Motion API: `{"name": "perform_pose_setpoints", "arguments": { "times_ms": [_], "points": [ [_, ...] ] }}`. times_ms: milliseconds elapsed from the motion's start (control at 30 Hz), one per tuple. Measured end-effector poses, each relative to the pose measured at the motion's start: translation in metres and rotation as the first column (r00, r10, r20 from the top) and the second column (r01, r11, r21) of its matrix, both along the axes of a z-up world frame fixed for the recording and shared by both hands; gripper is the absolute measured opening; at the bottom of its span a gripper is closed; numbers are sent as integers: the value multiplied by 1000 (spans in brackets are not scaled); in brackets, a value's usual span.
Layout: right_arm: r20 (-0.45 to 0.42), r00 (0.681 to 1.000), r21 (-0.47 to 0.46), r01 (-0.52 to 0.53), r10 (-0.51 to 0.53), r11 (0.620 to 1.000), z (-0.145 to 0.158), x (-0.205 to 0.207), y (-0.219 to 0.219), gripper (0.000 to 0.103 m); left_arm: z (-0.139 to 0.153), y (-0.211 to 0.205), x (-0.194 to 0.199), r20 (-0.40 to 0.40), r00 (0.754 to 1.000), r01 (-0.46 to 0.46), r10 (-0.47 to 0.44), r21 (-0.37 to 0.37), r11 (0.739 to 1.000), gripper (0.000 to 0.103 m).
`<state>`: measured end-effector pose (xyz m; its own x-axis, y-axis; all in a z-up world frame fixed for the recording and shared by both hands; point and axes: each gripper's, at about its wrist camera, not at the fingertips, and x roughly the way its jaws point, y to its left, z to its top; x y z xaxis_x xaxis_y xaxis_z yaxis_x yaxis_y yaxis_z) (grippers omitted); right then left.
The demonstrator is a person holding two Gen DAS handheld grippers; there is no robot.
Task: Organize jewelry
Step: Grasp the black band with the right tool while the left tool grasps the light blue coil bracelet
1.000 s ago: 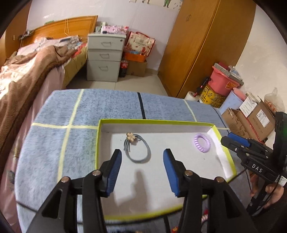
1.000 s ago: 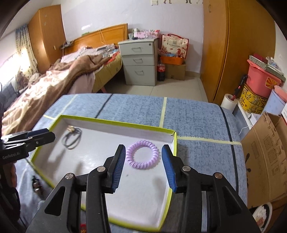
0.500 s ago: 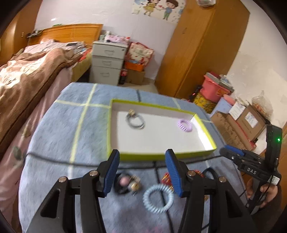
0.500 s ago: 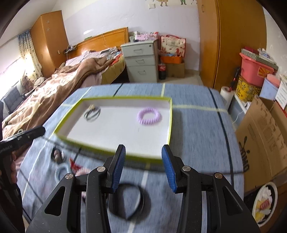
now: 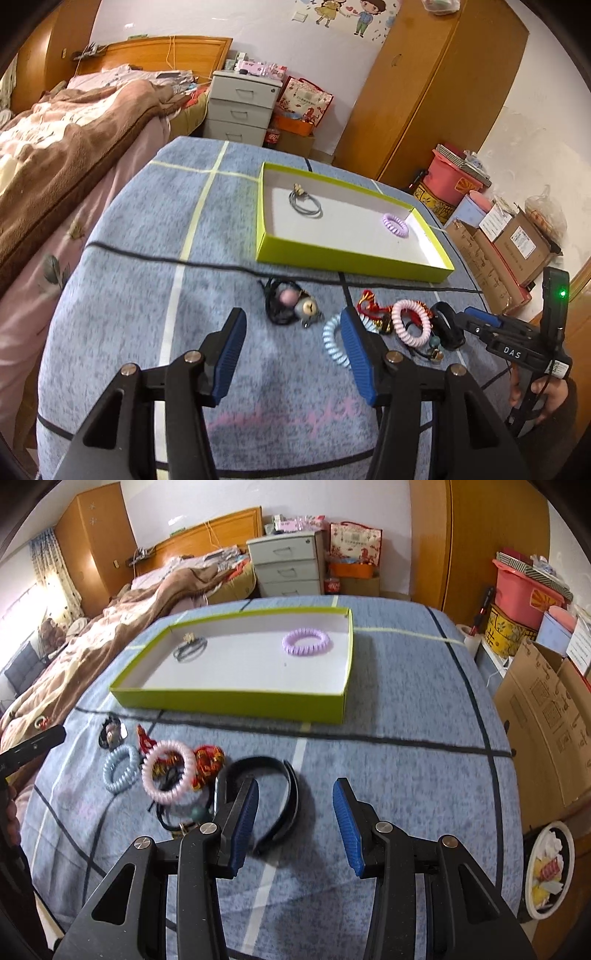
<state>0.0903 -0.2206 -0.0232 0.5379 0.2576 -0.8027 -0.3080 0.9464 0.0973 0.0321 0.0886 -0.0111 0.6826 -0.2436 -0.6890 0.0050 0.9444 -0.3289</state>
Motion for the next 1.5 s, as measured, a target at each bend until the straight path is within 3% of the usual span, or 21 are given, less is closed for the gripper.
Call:
{"name": "perform_pose_setpoints", "arguments": {
  "times_ms": [433, 500, 533, 700, 833, 900, 1067, 1167, 1267, 1367, 1500],
  "points": [
    [-17, 1000, -57, -14, 13, 998, -12, 3, 7, 43, -9, -8, -7, -24, 999, 23, -23, 3, 1000, 55],
    [-17, 1000, -58, -17, 16, 998, -12, 3, 8, 31, -10, -12, -5, -32, 999, 32, -32, 8, 999, 55],
    [-20, 1000, -50, -20, 19, 999, -12, 2, 7, 18, -10, -14, -4, -36, 999, 34, -34, 11, 999, 55],
    [-6, 1000, -36, 1, -1, 999, -9, 1, 2, 11, -15, -31, 5, -63, 996, 69, -67, 25, 997, 55],
    [28, 999, -3, 38, -38, 999, 0, -4, -8, 11, -20, -44, 9, -75, 994, 84, -77, 85, 993, 55],
    [41, 998, 22, 50, -51, 999, 5, -6, -14, 11, -27, -48, 15, -115, 990, 88, -78, 92, 992, 55],
    [62, 995, 60, 68, -72, 996, 16, -13, -23, 11, -31, -52, 20, -120, 991, 80, -67, 105, 991, 55],
    [83, 994, 75, 69, -75, 995, 23, -17, -23, 11, -32, -60, 24, -125, 990, 93, -71, 173, 981, 55],
    [99, 992, 86, 65, -74, 994, 30, -19, -21, 11, -34, -76, 25, -132, 988, 117, -81, 289, 950, 55],
    [110, 992, 86, 56, -66, 995, 35, -19, -17, 11, -34, -83, 24, -130, 986, 143, -107, 318, 937, 50],
    [120, 991, 86, 51, -61, 995, 37, -19, -16, 11, -32, -81, 24, -135, 985, 151, -111, 331, 932, 29]
  ]
}}
